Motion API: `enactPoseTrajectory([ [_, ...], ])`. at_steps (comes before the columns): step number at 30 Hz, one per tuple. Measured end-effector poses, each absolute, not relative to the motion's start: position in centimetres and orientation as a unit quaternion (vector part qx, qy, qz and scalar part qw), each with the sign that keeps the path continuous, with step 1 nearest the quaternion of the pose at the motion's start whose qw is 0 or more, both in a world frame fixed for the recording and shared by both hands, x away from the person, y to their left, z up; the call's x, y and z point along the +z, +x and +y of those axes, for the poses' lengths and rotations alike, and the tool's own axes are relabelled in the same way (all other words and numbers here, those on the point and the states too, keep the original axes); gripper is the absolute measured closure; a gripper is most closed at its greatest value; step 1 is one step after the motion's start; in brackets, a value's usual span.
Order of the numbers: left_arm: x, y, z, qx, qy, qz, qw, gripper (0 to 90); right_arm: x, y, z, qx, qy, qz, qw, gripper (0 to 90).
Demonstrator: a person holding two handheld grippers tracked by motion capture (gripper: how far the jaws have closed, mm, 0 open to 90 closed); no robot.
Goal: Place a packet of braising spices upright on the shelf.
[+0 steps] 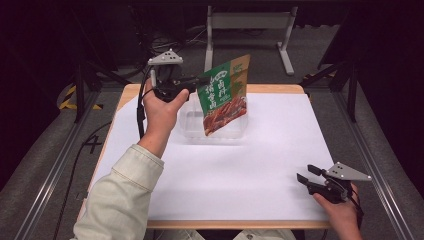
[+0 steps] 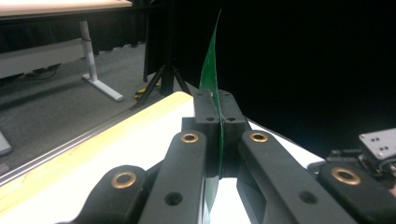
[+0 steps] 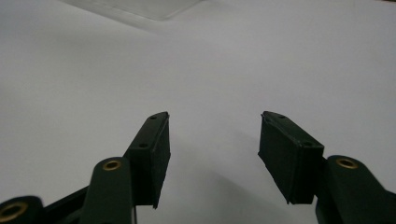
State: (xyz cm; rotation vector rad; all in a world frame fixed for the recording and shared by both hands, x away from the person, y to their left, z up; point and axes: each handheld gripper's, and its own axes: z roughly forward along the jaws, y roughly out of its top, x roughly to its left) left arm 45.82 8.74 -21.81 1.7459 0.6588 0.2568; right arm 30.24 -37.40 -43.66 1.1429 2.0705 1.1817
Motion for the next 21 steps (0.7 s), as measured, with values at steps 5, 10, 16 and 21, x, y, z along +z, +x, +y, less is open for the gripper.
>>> enactPoseTrajectory([
  [5,-21.6,46.5,8.2,0.111,0.742,0.298,0.59,90.0,-43.7,29.6,-37.9,0.432,0.427,0.754,0.251,43.4],
  [10,-21.6,47.2,7.7,0.115,0.741,0.304,0.587,90.0,-43.7,28.7,-38.5,0.428,0.435,0.75,0.256,43.4],
  [16,-21.9,48.5,7.2,0.119,0.739,0.314,0.584,90.0,-43.7,27.9,-39.3,0.427,0.445,0.743,0.261,43.4],
  [21,-22.2,49.1,7.0,0.123,0.737,0.319,0.583,90.0,-43.8,27.6,-39.5,0.425,0.448,0.741,0.263,43.5],
])
